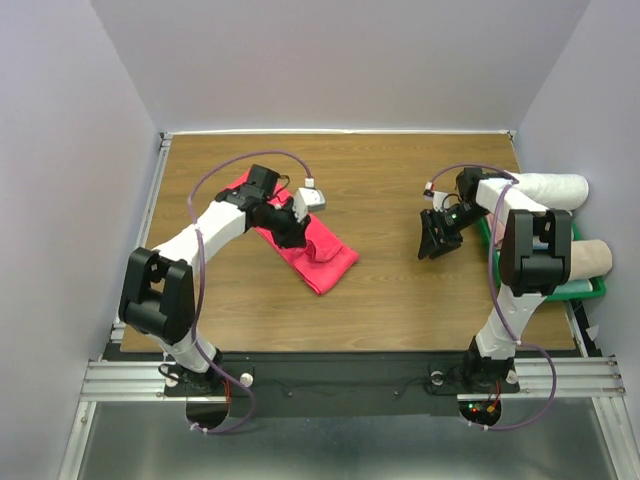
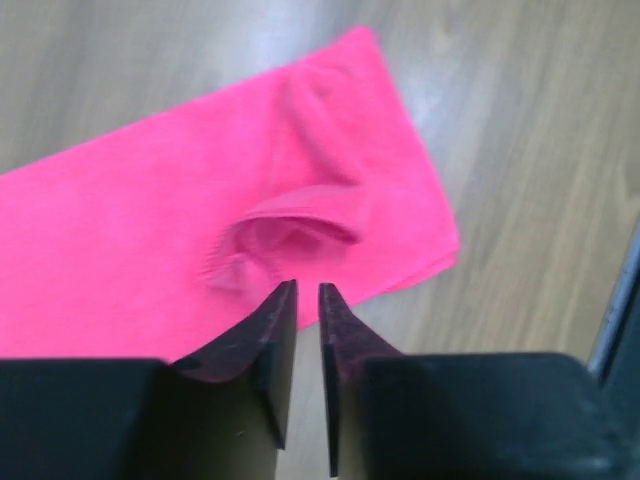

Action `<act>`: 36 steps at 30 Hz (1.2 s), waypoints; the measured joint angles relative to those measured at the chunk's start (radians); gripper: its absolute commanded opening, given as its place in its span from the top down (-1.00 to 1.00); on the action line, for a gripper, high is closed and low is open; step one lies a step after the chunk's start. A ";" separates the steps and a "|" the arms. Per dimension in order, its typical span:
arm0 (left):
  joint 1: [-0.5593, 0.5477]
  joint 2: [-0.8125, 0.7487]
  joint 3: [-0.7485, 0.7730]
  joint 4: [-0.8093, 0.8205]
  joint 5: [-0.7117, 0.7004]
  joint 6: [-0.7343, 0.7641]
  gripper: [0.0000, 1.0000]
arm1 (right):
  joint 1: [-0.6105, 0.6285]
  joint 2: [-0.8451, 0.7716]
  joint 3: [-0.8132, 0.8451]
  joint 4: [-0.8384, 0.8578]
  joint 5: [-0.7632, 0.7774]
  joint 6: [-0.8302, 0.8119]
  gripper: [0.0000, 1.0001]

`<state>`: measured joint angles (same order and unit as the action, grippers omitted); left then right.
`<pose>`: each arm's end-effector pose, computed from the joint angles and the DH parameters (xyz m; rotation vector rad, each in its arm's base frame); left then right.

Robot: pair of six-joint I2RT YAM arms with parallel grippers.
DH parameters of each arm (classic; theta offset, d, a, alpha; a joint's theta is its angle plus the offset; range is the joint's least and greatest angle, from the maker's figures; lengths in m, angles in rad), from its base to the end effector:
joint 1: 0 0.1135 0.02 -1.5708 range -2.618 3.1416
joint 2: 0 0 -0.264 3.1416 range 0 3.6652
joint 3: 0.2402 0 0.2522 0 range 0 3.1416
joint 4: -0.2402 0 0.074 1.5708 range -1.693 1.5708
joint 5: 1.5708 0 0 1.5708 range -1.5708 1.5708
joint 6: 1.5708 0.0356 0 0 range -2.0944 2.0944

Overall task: Roll the towels
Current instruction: Fold the towel

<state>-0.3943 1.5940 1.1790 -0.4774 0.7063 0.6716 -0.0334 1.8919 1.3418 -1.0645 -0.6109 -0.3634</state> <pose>0.3031 -0.1511 0.2549 1.4183 1.8189 -0.7235 0.3395 0.0091 0.1840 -0.4603 2.8873 0.9164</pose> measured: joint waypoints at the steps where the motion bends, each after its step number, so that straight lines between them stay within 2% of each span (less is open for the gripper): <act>1: -0.013 -0.001 -0.010 -0.006 0.001 0.011 0.53 | 0.000 0.002 0.000 0.000 0.000 0.000 -0.08; 7: -0.171 0.000 -0.169 -0.011 -0.013 0.019 0.46 | 0.000 0.015 0.000 -0.001 0.000 0.001 -0.07; 10: -0.195 0.009 -0.188 0.024 -0.030 -0.037 0.45 | 0.000 0.016 0.001 -0.001 0.000 0.000 -0.07; 15: -0.187 0.061 -0.154 0.122 -0.045 -0.124 0.40 | 0.000 0.016 0.002 -0.001 0.000 0.001 -0.07; 20: -0.170 0.144 -0.084 0.233 -0.103 -0.204 0.07 | 0.000 0.017 0.002 -0.002 0.000 0.001 -0.06; 26: -0.103 0.174 -0.048 0.387 -0.337 -0.315 -0.17 | 0.000 0.020 0.003 -0.002 0.000 0.001 -0.06; 32: -0.047 0.141 -0.007 0.471 -0.476 -0.340 -0.19 | 0.003 0.021 0.003 -0.002 -0.017 0.000 -0.06; 36: -0.024 0.083 -0.007 0.447 -0.481 -0.356 -0.18 | 0.030 0.021 0.005 -0.001 -0.039 0.000 -0.05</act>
<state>-0.4183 1.6768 1.1717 -0.0303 0.2256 0.3157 -0.0036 1.9125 1.3468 -1.0657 -0.6495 -0.3637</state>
